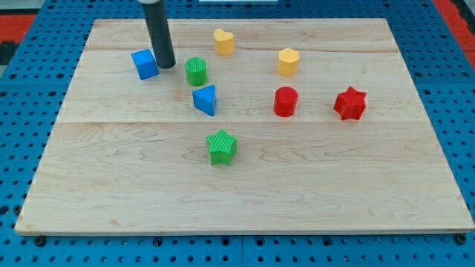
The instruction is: Move the blue cube towards center left
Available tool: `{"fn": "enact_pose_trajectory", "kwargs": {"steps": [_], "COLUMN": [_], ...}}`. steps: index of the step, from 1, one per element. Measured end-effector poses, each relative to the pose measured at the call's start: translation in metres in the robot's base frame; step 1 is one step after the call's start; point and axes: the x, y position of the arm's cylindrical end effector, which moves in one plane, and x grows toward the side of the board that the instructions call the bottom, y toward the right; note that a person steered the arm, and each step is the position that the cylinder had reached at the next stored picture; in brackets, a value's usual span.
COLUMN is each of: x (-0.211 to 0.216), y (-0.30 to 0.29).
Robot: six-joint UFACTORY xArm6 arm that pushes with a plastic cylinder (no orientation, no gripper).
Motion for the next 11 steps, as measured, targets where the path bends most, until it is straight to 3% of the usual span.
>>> {"fn": "enact_pose_trajectory", "kwargs": {"steps": [1, 3, 4, 5, 6, 7, 8, 9, 10, 11], "x": [-0.009, 0.066, 0.049, -0.009, -0.001, 0.05, 0.075, 0.074, 0.025, 0.04], "y": [-0.024, -0.02, -0.02, -0.023, -0.07, -0.027, -0.011, -0.012, -0.048, -0.076]}}
